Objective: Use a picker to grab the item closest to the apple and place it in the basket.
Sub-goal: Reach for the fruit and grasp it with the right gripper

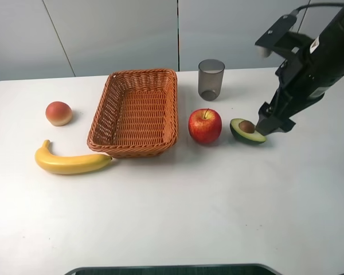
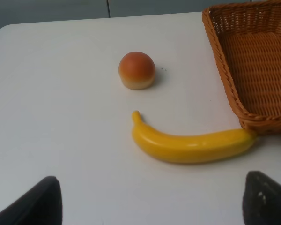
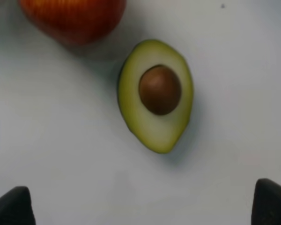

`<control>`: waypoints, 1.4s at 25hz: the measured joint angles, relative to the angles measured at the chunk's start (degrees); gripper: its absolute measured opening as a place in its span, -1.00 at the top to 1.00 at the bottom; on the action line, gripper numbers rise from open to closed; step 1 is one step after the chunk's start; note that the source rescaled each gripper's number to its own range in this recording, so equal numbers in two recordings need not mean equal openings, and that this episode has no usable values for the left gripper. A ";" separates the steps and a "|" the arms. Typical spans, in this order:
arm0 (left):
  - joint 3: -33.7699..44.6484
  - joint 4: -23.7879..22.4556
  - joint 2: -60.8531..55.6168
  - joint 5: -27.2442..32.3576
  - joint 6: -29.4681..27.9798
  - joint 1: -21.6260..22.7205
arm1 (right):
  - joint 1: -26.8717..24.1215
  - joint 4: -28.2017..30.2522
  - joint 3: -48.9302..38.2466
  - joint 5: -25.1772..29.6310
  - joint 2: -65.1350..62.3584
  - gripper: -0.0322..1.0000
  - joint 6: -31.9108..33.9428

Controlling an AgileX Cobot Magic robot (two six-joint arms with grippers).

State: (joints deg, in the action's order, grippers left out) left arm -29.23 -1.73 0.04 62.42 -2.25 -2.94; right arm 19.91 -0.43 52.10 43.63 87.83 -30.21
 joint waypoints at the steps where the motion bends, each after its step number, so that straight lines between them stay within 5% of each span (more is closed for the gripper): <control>1: 0.00 0.00 0.00 0.00 0.00 0.00 | -0.02 0.00 0.04 -0.40 0.85 -1.00 -1.03; 19: 0.00 0.00 0.00 0.00 0.00 0.00 | -1.00 -5.05 10.47 -6.85 21.42 -1.00 -12.91; 35: 0.00 0.00 0.00 0.00 0.00 0.00 | -2.10 -6.06 10.60 -11.33 27.78 -1.00 -14.34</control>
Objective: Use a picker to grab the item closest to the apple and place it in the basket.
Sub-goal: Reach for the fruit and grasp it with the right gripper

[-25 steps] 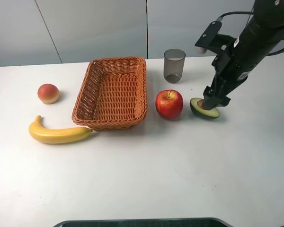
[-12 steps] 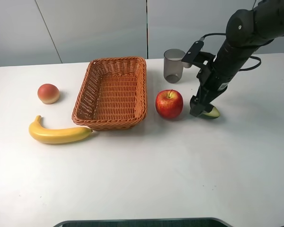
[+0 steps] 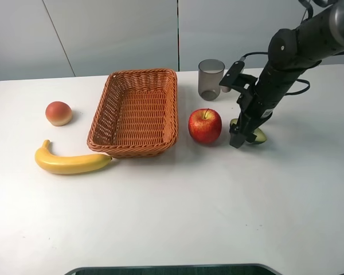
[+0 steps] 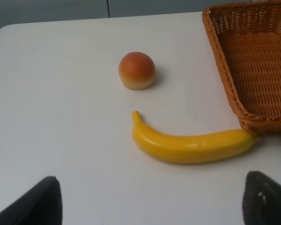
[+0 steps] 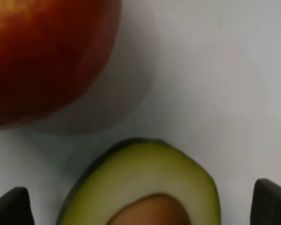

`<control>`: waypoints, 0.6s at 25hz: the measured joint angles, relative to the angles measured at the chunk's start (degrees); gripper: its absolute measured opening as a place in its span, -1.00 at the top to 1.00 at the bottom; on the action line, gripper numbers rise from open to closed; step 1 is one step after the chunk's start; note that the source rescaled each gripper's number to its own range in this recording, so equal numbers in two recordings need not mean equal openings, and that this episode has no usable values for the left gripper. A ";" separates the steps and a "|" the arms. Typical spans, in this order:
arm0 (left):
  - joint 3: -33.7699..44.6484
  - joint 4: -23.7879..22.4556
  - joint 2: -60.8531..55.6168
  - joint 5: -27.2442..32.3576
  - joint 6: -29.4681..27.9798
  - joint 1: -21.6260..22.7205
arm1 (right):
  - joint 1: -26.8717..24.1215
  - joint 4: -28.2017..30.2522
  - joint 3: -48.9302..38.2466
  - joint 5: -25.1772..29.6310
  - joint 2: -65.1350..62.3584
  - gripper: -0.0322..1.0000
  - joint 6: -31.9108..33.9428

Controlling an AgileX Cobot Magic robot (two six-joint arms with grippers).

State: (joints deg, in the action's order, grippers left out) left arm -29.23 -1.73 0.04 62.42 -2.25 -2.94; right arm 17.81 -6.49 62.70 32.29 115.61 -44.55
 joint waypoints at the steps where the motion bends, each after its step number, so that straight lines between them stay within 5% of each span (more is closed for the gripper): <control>1: 0.00 0.00 0.00 0.00 0.00 0.00 | 0.00 0.00 0.00 -0.34 0.29 -1.00 0.00; 5: 0.00 0.00 0.00 0.00 0.00 0.00 | 0.00 0.00 0.00 -1.02 0.87 -0.91 0.00; 6: 0.00 0.00 0.00 0.00 0.00 0.00 | 0.00 0.00 0.00 -1.12 0.99 -0.57 0.00; 8: 0.00 0.00 0.00 0.00 0.00 0.00 | 0.00 0.00 0.00 -1.24 0.99 0.82 0.00; 9: 0.00 0.00 0.00 0.00 0.00 0.00 | 0.00 0.00 0.12 -1.14 0.99 0.94 0.00; 15: 0.00 0.00 0.00 0.00 0.00 0.00 | 0.00 0.11 0.32 -0.89 0.99 0.88 0.00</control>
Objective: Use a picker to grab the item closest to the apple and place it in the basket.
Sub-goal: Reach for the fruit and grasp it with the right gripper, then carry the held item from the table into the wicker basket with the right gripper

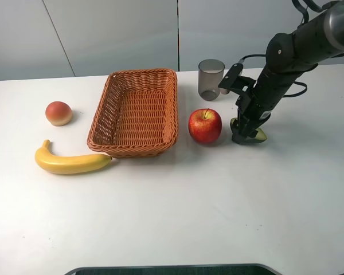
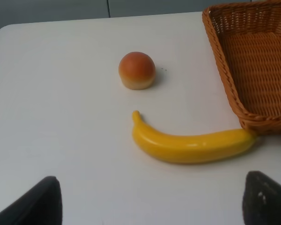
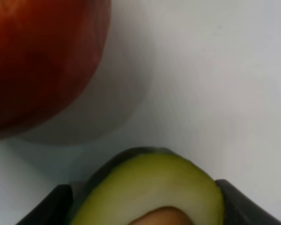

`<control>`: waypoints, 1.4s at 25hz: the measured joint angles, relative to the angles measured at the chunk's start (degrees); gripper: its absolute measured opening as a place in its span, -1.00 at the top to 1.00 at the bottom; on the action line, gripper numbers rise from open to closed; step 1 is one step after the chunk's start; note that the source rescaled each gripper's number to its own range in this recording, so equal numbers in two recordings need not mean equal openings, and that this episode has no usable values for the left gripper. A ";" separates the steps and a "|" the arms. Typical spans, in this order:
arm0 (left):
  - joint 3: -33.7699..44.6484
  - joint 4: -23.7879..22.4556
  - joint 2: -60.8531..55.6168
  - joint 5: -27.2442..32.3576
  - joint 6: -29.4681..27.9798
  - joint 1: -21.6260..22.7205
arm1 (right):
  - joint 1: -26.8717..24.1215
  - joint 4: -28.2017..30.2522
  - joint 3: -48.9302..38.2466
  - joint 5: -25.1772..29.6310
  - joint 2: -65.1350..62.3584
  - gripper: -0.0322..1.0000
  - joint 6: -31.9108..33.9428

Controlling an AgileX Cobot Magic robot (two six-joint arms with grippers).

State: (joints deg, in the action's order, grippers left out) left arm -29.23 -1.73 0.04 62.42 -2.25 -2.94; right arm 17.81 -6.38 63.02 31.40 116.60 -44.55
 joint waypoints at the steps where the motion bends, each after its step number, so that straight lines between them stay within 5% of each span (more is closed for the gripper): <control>1: 0.00 0.00 0.00 0.00 0.00 0.00 | 0.00 0.00 0.00 0.00 0.00 0.88 0.00; 15: 0.00 0.00 0.00 0.00 0.00 0.00 | -0.04 1.83 0.05 6.41 -9.96 0.88 3.93; 27: 0.00 0.00 0.00 0.00 0.00 0.00 | 9.93 5.72 12.12 20.42 -16.12 0.88 34.80; 35: 0.00 0.00 0.00 0.00 0.00 0.00 | 18.25 7.21 24.54 21.50 -9.16 0.88 46.45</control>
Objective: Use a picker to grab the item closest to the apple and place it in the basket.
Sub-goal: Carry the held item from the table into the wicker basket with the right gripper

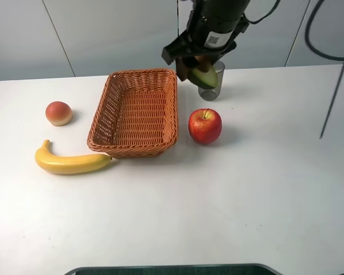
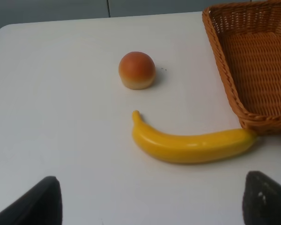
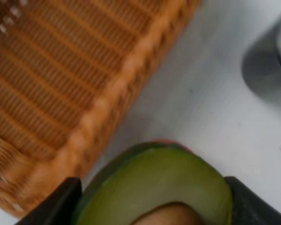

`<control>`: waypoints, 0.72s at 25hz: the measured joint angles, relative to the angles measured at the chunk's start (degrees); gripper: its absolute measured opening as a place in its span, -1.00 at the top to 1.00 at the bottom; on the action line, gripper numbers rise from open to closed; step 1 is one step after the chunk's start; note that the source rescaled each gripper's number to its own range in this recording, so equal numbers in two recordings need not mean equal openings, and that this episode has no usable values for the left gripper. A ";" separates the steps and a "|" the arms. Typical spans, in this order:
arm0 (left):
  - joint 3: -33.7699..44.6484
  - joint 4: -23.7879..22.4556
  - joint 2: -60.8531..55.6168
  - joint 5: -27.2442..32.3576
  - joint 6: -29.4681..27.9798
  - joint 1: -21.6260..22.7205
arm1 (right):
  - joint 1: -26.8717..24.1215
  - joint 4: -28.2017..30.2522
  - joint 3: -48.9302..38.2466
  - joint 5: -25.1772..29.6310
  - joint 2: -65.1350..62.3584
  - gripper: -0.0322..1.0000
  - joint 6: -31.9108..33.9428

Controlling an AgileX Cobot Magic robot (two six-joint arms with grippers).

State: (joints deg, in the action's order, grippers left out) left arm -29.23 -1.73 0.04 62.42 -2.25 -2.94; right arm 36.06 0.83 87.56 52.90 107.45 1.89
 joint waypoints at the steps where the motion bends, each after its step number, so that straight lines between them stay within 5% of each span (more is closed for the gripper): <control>1: 0.00 0.00 0.00 0.00 0.00 0.00 | 0.69 0.00 1.45 -0.36 1.80 0.88 0.63; 8: 0.00 0.00 0.00 0.00 0.00 0.00 | 2.10 0.19 12.56 -4.55 14.65 0.88 3.71; 18: 0.00 0.00 0.00 0.00 0.00 0.00 | 4.64 1.74 14.40 -11.25 22.60 0.88 6.41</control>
State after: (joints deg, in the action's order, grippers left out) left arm -29.23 -1.73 0.04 62.42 -2.25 -2.94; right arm 40.70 2.56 101.96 41.65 130.05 8.30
